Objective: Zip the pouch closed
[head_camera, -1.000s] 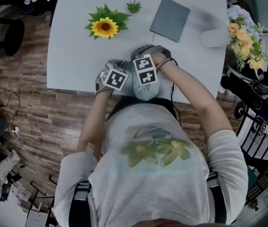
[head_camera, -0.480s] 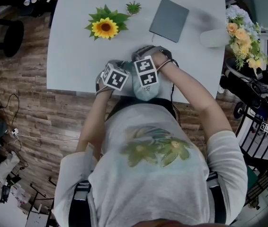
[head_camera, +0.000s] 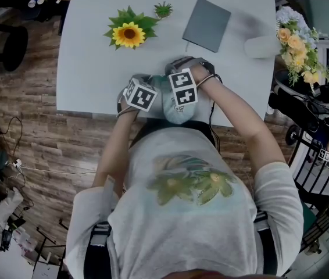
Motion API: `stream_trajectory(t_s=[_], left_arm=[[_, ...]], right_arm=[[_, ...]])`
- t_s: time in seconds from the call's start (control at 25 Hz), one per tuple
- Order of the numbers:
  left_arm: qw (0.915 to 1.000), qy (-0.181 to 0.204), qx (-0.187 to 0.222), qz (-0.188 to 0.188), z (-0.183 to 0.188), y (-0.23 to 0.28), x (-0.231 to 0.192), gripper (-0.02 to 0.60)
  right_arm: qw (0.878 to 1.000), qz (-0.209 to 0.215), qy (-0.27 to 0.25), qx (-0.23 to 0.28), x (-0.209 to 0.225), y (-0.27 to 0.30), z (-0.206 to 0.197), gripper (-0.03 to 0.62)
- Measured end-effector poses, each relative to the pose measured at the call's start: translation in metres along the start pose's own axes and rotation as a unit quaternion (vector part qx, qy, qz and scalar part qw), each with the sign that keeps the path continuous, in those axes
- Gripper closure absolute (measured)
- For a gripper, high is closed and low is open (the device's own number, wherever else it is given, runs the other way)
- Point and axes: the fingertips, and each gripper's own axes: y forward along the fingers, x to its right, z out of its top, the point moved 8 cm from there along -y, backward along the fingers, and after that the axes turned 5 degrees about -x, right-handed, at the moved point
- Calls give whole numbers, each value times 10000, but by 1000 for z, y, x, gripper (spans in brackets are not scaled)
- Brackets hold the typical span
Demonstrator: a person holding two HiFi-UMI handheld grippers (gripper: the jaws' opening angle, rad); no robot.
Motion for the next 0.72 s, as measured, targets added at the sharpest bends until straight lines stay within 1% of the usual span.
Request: stream_trajectory(t_s=[0.32,0.72], left_arm=[[10000,6,4,-13,0,0,0,558],[10000,-2,2,-17,-1,0,0,558]], right_arm=[[9998,-128,121,61,-4,-1,-4,576],[9997,-212,70,35,-6,-4,-3,576]])
